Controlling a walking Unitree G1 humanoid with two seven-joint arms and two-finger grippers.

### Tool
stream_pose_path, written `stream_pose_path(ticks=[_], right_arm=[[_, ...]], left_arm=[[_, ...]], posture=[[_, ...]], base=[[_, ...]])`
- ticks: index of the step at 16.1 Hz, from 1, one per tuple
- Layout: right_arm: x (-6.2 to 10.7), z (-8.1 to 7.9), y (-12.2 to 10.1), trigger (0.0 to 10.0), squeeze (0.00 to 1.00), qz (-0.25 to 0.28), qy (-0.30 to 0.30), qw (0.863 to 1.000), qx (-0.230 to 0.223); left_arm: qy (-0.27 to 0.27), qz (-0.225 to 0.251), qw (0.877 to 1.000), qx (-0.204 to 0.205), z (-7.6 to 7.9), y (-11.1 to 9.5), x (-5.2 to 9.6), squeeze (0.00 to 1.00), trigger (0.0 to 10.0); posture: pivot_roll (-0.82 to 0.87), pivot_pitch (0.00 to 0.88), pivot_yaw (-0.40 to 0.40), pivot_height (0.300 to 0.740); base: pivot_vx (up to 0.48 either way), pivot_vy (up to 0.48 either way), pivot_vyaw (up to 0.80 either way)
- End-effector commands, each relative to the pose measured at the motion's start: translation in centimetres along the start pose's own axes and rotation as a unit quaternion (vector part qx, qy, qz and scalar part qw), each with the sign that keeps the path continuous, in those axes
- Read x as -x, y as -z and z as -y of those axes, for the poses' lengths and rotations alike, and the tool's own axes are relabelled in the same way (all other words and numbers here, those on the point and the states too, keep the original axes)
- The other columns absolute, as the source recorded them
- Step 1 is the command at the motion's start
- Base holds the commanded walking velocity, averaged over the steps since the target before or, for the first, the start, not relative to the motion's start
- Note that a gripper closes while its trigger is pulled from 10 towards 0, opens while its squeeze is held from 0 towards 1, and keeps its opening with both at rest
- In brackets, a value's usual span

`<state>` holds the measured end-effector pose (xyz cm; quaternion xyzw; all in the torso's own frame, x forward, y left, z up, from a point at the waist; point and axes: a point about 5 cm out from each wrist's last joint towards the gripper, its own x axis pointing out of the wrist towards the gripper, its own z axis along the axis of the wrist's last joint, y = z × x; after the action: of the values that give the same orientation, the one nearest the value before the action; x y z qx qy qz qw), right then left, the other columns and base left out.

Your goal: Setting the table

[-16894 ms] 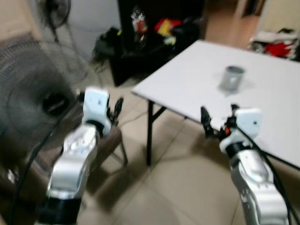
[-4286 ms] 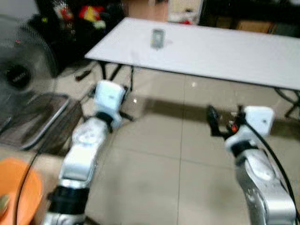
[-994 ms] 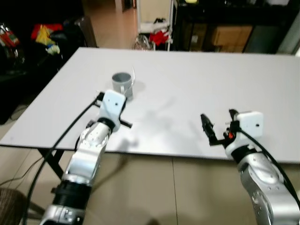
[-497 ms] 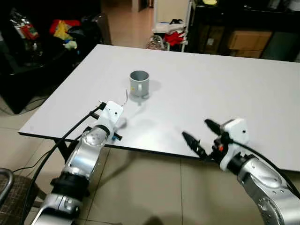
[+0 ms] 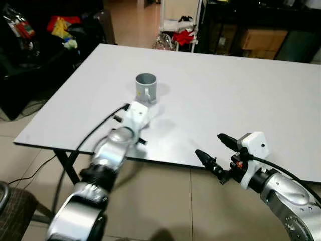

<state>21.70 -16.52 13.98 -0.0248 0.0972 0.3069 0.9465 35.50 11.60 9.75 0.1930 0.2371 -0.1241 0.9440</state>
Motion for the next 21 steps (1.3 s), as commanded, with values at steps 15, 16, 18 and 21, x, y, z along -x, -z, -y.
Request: stream_pose_path(ticks=[15, 16, 18, 21], right_arm=[[0.6, -1.0, 0.0, 10.0, 0.00, -0.015, -0.026, 1.000, 0.008], [0.6, -1.0, 0.0, 10.0, 0.00, -0.015, -0.026, 0.999, 0.008], [0.6, -1.0, 0.0, 10.0, 0.00, -0.017, -0.030, 0.999, 0.008], [0.6, -1.1, 0.1, 10.0, 0.00, -0.019, -0.032, 0.999, 0.008]], left_arm=[[-0.033, -0.079, 0.996, -0.012, -2.5, -1.4, -1.0, 0.84, 10.0], [-0.033, -0.079, 0.996, -0.014, -2.5, -1.5, -1.0, 0.85, 10.0], [-0.032, -0.080, 0.996, -0.009, -2.5, -1.4, -1.0, 1.00, 10.0], [-0.021, -0.066, 0.998, 0.004, -2.4, -2.0, -0.8, 1.00, 10.0]], posture=[[-0.12, 0.002, 0.030, 0.740], [-0.12, 0.002, 0.030, 0.740], [-0.12, 0.002, 0.030, 0.740], [-0.12, 0.002, 0.024, 0.740]], base=[[0.000, 0.000, 0.00], [0.000, 0.000, 0.00], [0.000, 0.000, 0.00], [0.000, 0.000, 0.00]])
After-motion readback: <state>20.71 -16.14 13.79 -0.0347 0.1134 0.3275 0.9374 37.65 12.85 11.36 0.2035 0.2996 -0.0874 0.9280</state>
